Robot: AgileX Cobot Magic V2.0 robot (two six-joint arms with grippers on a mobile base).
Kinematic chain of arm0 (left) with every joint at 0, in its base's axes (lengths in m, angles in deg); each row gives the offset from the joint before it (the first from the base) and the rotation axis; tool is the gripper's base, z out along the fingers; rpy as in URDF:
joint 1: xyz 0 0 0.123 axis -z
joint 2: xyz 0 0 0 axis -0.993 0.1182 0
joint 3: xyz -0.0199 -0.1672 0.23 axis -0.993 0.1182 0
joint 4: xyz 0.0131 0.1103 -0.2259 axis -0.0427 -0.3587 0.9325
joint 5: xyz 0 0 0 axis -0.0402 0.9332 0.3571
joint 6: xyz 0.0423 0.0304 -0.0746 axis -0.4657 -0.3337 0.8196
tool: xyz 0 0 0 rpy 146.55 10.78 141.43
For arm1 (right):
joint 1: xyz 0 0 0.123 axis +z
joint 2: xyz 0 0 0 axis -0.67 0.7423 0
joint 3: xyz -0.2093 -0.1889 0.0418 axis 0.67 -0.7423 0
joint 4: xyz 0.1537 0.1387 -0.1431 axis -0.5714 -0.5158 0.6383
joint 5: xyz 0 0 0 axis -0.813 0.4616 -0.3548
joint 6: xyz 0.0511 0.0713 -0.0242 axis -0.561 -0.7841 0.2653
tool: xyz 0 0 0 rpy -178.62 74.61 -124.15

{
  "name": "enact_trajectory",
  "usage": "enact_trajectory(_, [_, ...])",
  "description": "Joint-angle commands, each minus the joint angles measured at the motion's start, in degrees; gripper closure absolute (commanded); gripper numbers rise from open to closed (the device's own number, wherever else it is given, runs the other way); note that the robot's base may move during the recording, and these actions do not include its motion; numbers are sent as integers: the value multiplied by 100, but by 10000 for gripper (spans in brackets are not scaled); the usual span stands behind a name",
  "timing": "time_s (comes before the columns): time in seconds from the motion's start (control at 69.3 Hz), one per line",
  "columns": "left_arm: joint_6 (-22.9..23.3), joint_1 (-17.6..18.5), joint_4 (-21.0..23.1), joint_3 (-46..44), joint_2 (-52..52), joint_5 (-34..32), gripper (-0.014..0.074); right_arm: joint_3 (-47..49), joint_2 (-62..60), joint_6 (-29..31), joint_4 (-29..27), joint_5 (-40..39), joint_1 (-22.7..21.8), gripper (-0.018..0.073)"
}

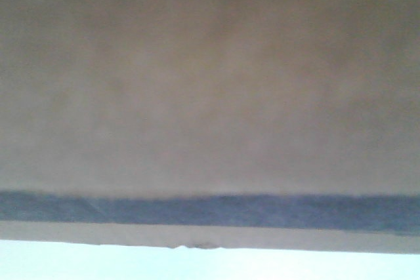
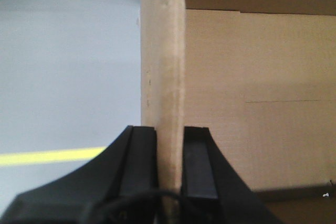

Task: Grab box from left shelf to table start
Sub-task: 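Hold the box with both grippers while the base turns away, then carry the box with both grippers toward the white table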

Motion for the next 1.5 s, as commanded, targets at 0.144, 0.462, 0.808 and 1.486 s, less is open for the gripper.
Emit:
enact_trajectory(0.144, [-2, 8, -38, -199, 77, -930, 696, 174, 93, 120, 200, -893, -10, 503])
enact_trajectory(0.462, [-2, 8, -15, -199, 77, -930, 696, 174, 93, 120, 200, -893, -10, 503])
enact_trajectory(0.808, [-2, 8, -15, -199, 77, -930, 696, 174, 93, 120, 200, -893, -10, 503])
enact_trajectory(1.486, [-2, 20, -26, -199, 77, -930, 696, 174, 93, 120, 200, -893, -15, 503])
